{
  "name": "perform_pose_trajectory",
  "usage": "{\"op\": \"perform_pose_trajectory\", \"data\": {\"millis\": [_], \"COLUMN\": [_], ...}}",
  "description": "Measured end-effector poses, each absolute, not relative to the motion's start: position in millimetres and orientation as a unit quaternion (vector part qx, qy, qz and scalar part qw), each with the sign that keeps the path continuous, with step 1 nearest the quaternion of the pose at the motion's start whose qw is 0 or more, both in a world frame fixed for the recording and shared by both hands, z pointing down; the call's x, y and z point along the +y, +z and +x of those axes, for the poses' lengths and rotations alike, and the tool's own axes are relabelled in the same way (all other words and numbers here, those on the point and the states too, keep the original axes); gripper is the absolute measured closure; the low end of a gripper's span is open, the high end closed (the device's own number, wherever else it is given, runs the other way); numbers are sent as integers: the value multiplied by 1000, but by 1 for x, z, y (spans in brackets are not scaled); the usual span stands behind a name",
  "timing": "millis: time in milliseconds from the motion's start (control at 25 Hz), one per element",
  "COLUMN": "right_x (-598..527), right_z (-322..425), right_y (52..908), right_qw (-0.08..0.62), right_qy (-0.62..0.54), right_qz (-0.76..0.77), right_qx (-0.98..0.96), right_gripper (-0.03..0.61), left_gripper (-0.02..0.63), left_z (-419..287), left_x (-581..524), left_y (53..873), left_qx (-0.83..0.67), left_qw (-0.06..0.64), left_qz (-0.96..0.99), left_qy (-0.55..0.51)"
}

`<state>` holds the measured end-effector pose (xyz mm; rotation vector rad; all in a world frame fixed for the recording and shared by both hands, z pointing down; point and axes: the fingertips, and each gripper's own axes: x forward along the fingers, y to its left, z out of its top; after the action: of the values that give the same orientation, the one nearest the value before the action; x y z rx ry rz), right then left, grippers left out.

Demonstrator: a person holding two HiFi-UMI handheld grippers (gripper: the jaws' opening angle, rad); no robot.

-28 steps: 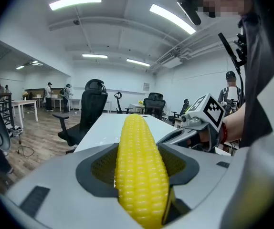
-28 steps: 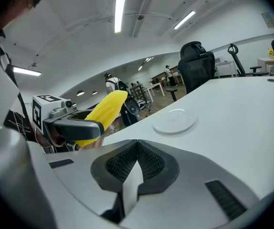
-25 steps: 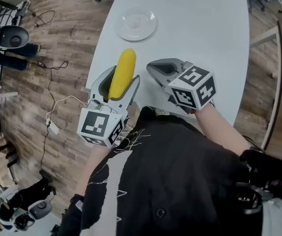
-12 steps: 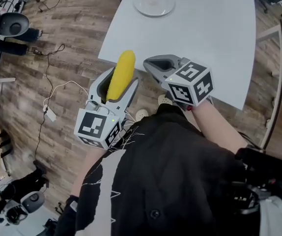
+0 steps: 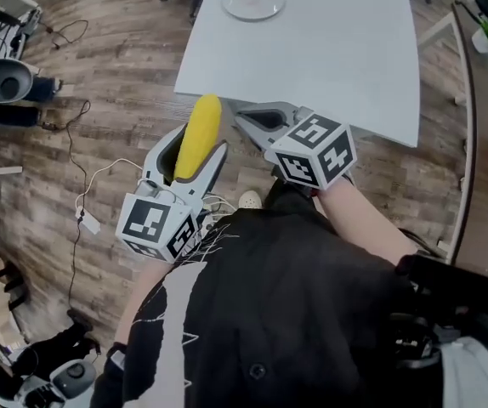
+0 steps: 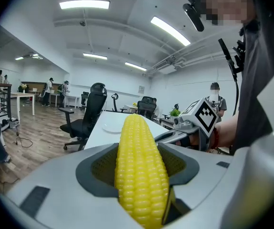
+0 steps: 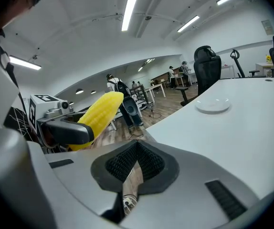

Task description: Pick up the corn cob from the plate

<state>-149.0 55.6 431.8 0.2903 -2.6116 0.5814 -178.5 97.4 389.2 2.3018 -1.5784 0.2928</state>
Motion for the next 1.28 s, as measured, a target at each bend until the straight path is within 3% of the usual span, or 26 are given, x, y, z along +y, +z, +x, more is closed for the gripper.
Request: {"op": "perform_pose_trajectory", "data": {"millis": [720, 1280], "right_x": [82, 49], "right_z": [-85, -16], "right_y": [337, 279], "right_qw": [178, 143], "right_qy": [123, 82], "right_qz": [177, 166], "right_qx": [-960, -972], "right_gripper": [563, 563], "left_gripper": [353, 353], "left_z": [-125, -69], "left_x": [106, 88], "left_y": [308, 290], "left_qx": [-509, -543], "left_qw": [86, 109], "left_qz": [856, 833], "left_qy": [32, -7]}}
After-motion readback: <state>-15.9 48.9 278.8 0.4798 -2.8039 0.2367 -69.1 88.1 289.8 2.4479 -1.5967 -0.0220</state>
